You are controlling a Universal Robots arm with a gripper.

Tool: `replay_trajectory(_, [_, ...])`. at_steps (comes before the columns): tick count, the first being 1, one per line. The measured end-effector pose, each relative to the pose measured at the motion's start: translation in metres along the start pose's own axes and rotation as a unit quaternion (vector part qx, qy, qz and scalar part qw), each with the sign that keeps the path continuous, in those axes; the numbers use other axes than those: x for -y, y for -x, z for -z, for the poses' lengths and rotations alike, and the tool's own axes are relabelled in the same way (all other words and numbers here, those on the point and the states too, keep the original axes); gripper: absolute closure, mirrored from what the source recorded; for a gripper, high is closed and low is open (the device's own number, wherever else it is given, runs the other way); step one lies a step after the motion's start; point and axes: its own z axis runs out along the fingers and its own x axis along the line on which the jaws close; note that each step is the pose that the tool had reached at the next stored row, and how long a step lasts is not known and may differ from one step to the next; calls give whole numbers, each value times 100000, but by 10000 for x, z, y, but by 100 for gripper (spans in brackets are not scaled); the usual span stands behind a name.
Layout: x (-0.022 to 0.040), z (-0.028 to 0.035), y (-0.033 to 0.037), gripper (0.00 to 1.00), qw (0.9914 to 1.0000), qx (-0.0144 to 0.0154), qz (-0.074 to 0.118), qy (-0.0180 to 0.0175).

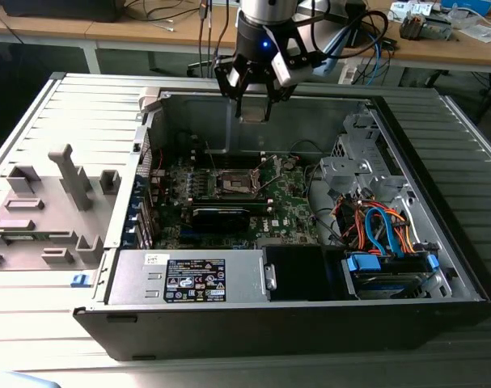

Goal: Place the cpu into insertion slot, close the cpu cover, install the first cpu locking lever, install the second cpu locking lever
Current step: 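Place the cpu into insertion slot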

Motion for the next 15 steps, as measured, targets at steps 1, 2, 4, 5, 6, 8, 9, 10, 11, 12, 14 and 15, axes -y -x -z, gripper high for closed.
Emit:
replay_trajectory(1, [1, -5, 0, 45, 100000, -4, -3, -6])
replay_trajectory(2, [1, -10, 0, 45, 100000, -5, 5, -7])
replay_trajectory(4, [2, -19, -2, 45, 100000, -3, 0, -9])
replay_trajectory(5, [2, -22, -3, 45, 100000, -5, 2, -13])
replay_trajectory(6, [3, -26, -3, 45, 100000, -6, 1, -10])
replay_trajectory(8, [3, -32, -3, 45, 100000, -11, -2, -17])
replay_trajectory(9, [3, -36, -3, 45, 100000, -3, 1, -6])
replay_trajectory(10, [3, -39, -3, 45, 100000, -4, -4, -8])
replay_trajectory(11, [4, -42, -3, 45, 100000, -3, 0, -8])
replay_trajectory(12, [4, -43, -3, 45, 100000, -10, -1, -18])
replay_trajectory(14, [4, -51, -3, 45, 100000, -7, -3, -11])
replay_trajectory(15, [3, -53, -3, 45, 100000, -2, 0, -2])
